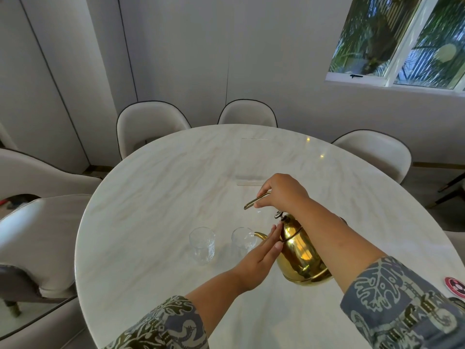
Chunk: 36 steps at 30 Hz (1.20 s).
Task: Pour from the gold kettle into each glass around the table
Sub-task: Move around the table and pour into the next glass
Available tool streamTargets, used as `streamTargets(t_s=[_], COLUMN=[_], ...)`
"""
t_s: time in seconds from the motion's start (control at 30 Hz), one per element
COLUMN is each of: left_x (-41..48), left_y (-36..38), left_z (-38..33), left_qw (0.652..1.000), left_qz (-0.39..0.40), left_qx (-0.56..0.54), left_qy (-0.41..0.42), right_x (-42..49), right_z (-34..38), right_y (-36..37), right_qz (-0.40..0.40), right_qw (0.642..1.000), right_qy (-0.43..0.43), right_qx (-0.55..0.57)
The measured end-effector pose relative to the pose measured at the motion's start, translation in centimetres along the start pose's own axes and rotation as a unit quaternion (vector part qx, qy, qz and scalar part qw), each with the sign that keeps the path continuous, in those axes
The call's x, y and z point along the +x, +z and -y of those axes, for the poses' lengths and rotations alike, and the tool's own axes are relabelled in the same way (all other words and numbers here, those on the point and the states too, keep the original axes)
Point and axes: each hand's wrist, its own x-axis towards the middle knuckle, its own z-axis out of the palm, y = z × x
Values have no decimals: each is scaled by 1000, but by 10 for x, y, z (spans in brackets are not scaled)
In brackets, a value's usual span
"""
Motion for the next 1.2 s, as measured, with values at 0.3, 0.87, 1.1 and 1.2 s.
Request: streamTargets(t_s=[0.3,0.87,1.1,1.2], left_x=[0,2,0,0], left_y=[0,0,-1,-2], left_z=[0,1,0,0], left_qw=[1000,999,999,999], left_qz=[-13,-20,-21,-24], left_qx=[-20,-30,-33,-38], left_qy=[10,9,9,12], right_x=[2,9,9,8], right_z=[6,11,11,10], right_y=[-3,-1,-1,-1], right_qz=[10,15,15,8], right_qw=[1000,999,998,999], right_qy=[-9,-23,-26,-28], right_qx=[-16,-45,-47,-42])
